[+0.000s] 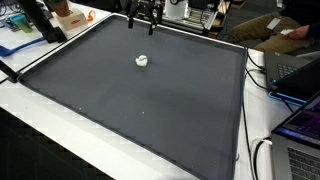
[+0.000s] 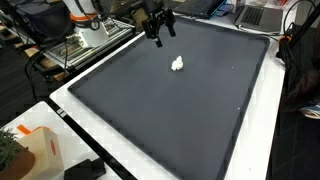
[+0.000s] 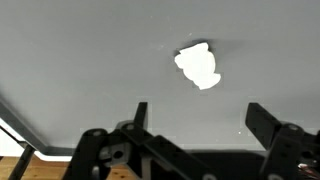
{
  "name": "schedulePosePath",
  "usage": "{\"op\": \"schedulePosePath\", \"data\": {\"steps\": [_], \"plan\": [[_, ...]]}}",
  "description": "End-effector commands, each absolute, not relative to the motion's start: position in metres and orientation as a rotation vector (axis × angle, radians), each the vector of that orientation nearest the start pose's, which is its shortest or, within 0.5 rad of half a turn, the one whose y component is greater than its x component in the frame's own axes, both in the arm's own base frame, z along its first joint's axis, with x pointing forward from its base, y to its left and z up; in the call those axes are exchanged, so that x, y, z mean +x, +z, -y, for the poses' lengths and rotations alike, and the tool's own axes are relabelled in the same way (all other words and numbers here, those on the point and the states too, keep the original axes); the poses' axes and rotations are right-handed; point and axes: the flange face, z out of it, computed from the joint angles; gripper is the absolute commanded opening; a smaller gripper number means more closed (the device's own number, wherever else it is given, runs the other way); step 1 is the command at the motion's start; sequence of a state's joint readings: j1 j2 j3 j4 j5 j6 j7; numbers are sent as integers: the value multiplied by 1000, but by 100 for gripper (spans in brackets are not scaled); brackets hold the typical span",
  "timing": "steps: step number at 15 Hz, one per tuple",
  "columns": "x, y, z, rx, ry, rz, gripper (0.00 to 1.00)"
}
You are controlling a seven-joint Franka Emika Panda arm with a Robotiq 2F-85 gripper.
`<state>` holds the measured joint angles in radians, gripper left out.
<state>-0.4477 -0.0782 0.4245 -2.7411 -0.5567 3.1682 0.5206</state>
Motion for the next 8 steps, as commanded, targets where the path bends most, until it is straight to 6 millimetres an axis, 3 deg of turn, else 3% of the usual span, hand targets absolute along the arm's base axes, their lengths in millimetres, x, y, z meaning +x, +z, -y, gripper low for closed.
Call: {"op": "schedulePosePath", "data": {"steps": [1,6,8], "plan": [[425,290,-36,-3077,-776,36,100],[437,315,-19,-3033,-912,-84,100],[444,314,-18,-3015,-917,-107,100]]}}
